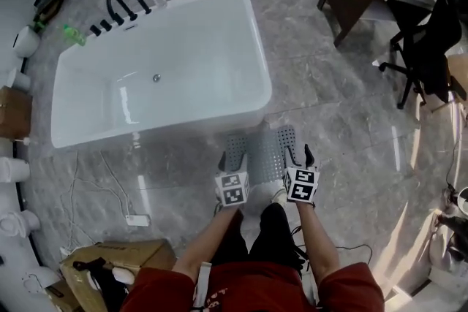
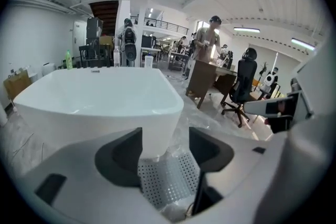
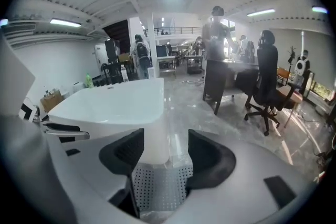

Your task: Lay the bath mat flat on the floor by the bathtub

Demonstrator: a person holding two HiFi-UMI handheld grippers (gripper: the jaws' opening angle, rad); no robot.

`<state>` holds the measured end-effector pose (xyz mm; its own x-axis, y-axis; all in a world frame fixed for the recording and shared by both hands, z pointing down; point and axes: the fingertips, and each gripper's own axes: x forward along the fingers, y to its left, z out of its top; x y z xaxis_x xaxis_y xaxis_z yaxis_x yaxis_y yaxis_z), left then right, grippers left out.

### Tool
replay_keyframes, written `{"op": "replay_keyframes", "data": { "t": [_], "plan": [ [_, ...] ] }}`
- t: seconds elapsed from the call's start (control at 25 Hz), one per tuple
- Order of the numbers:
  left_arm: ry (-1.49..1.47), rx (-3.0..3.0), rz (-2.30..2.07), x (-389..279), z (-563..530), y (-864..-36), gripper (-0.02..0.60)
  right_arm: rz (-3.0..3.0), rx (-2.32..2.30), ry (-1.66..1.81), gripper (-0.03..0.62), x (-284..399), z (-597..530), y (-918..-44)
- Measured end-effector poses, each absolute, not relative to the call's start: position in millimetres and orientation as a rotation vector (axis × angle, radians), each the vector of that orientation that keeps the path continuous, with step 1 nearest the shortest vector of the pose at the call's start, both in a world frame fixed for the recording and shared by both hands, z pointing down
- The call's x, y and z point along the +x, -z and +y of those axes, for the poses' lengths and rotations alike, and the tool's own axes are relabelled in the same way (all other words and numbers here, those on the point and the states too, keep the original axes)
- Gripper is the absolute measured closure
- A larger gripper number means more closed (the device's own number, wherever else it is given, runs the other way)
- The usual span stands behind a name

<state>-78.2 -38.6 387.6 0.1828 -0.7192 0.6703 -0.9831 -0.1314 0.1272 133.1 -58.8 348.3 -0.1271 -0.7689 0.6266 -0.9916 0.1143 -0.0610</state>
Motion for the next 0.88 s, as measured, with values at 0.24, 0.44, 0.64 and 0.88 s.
{"op": "replay_keyframes", "data": {
  "t": [0.24, 0.44, 0.64, 0.88],
  "plan": [
    [-0.540, 2.085, -1.662, -87, -67, -284, 0.310, -2.045, 1.832, -0.537, 0.333, 122, -67, -243],
    [-0.415, 2.220, -1.700, -90, -89, -200, 0.310, -2.099, 1.945, -0.400, 0.333, 121, -69, -165],
    [-0.271, 2.339, -1.743, -90, -100, -121, 0.310, -2.176, 2.033, -0.212, 0.333, 116, -71, -85],
    [-0.192, 2.514, -1.786, -83, -94, -52, 0.310, -2.268, 2.129, -0.089, 0.333, 109, -66, -21]
  ]
}}
